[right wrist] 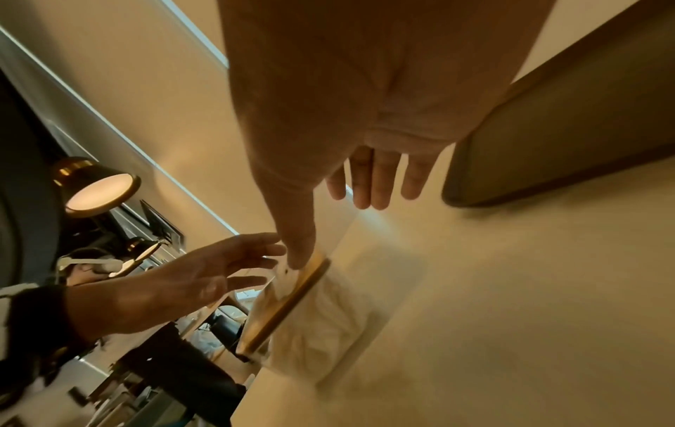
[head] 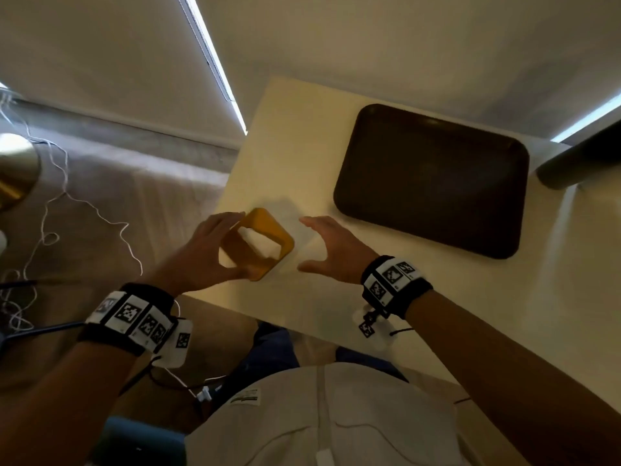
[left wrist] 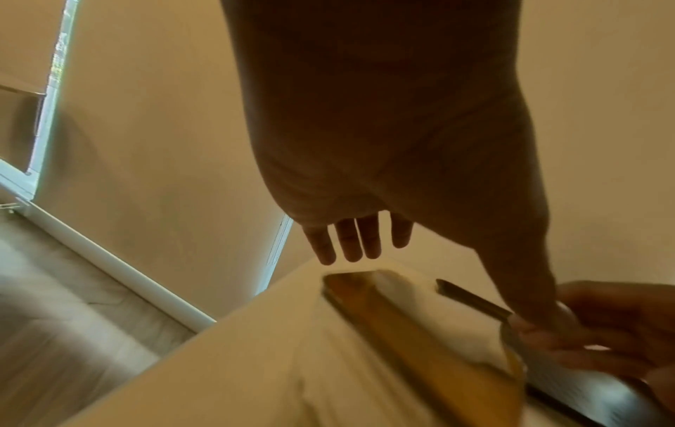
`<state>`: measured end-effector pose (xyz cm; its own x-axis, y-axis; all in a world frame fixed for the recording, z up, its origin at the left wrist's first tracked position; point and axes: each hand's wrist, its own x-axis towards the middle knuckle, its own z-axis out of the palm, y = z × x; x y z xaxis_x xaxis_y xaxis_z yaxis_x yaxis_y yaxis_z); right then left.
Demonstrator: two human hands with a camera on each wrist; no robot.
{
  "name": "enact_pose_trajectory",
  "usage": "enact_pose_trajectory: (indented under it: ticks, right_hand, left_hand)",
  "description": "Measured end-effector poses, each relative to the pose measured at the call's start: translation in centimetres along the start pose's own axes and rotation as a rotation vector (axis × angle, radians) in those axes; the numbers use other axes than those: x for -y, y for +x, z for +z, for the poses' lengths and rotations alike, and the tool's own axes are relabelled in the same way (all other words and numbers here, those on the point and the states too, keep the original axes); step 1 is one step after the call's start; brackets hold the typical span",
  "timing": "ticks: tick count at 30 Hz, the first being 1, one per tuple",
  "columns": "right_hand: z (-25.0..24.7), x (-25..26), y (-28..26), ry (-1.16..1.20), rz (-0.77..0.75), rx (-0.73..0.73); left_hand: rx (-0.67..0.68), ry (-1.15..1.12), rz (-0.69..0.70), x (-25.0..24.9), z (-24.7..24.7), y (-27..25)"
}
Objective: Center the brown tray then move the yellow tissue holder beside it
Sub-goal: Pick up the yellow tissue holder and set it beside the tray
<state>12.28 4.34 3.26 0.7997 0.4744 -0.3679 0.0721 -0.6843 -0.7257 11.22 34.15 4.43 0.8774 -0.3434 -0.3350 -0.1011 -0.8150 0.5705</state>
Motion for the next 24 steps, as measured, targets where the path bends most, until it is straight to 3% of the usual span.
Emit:
enact_pose_trajectory:
  ticks: [5, 10, 16, 24]
  right_hand:
    - [3.8, 3.0, 2.7, 0.079, 0.157, 0.074]
    - [5.5, 3.4, 3.3, 0.116, 0.26, -0.021]
    - [6.5, 3.6, 3.3, 0.203, 0.267, -0.122]
    - [5.4, 3.7, 4.5, 0.239, 0.263, -0.108]
  left_hand:
    - [0.142, -0.015, 0.004, 4.0, 0.6, 0.7]
    - [0.157, -0.067, 0.112, 6.2, 1.0, 1.9]
    - [0.138, -0.137, 0.177, 6.8, 1.0, 2.5]
    - [0.177, -0.159, 0.226, 7.3, -0.6, 4.5]
